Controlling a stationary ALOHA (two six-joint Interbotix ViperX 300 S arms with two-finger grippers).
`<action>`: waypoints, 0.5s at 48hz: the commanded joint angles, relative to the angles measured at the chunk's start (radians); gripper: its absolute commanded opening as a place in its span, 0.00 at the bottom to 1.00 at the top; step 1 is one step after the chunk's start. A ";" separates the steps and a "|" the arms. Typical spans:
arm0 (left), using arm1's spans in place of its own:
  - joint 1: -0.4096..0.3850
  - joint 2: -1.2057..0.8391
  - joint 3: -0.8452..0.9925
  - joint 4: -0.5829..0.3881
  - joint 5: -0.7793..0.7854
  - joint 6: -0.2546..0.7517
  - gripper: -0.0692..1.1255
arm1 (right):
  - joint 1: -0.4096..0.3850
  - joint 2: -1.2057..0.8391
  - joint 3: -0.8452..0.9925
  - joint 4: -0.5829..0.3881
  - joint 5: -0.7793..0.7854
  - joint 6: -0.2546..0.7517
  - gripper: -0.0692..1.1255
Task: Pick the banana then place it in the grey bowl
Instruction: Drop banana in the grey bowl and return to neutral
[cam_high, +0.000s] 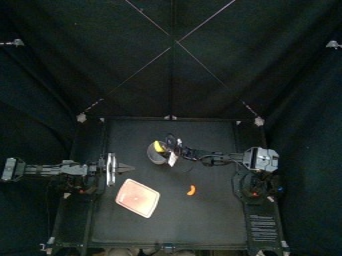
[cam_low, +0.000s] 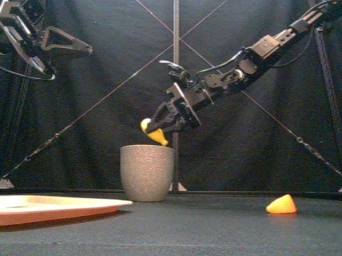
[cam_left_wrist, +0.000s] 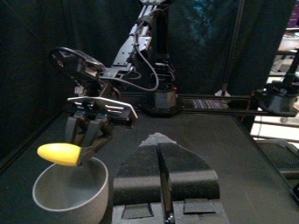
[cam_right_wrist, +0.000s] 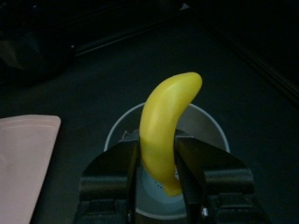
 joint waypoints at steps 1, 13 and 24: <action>0.002 0.005 -0.014 0.000 -0.009 0.003 0.05 | -0.005 -0.025 -0.020 0.002 0.009 -0.002 0.62; -0.002 0.003 -0.014 0.000 -0.009 0.000 0.05 | 0.003 -0.074 0.043 -0.005 0.008 -0.003 0.70; -0.003 0.003 -0.012 0.000 -0.008 -0.002 0.05 | 0.017 -0.193 0.160 -0.006 -0.026 -0.003 0.70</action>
